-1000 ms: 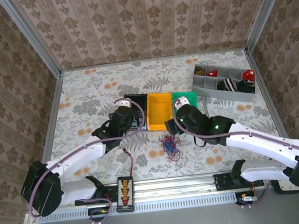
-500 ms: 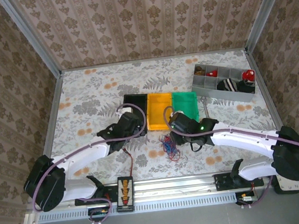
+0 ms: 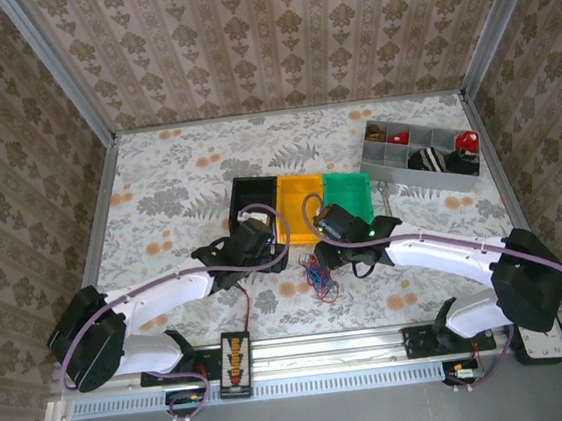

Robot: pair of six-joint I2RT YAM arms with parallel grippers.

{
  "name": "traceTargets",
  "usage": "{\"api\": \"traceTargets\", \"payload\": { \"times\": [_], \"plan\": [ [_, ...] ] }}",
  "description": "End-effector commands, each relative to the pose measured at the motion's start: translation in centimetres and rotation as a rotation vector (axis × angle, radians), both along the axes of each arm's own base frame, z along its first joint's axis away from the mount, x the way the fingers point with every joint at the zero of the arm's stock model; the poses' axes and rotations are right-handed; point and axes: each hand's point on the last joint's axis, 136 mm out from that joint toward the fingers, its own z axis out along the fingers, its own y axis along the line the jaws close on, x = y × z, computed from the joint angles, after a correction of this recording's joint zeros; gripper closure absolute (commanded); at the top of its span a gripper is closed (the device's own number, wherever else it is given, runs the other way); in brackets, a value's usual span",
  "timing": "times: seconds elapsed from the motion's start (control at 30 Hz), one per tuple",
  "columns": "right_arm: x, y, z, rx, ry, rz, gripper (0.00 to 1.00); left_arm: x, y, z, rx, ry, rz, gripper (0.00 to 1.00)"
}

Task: Untangle the cables

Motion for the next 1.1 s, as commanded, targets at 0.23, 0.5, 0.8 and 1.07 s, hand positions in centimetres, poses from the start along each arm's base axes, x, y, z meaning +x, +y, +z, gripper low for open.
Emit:
{"api": "traceTargets", "payload": {
  "times": [0.23,0.5,0.8,1.07],
  "plan": [
    [1.0,1.1,-0.2,0.015,-0.002,0.020,0.87,-1.4,-1.4,0.0,0.017,0.044,-0.133,0.00],
    [0.9,0.0,3.2,0.123,-0.034,0.008,1.00,-3.8,-3.3,0.3,-0.077,0.080,-0.289,0.00],
    [1.1,-0.7,4.0,0.240,0.004,-0.037,1.00,-7.0,-7.5,3.0,-0.250,0.060,-0.553,0.00],
    [1.2,-0.1,4.6,0.305,0.018,-0.060,1.00,-7.0,-11.8,1.2,-0.159,0.062,-0.684,0.00]
  ]
}}
